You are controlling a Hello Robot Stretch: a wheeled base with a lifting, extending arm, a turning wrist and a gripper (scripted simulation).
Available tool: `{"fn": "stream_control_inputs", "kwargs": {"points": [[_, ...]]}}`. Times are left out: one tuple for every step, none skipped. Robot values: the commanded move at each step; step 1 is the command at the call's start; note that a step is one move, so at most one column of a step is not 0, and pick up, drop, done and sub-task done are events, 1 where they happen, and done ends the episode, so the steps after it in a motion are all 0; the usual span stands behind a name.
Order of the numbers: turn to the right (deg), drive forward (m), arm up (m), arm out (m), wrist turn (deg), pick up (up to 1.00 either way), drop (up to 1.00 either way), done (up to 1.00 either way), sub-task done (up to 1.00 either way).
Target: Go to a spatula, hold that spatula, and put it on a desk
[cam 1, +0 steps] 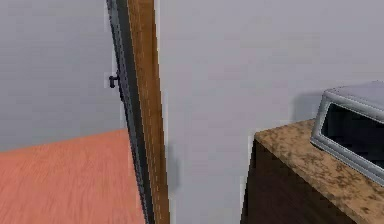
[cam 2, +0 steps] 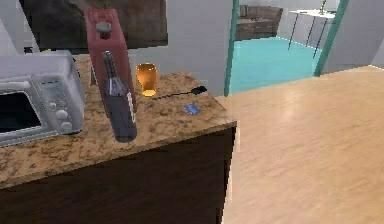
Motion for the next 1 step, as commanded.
{"fn": "stream_control_inputs", "kwargs": {"points": [[-3.0, 0.0, 0.0, 0.0, 0.0, 0.0, 0.0, 0.0, 0.0]]}}
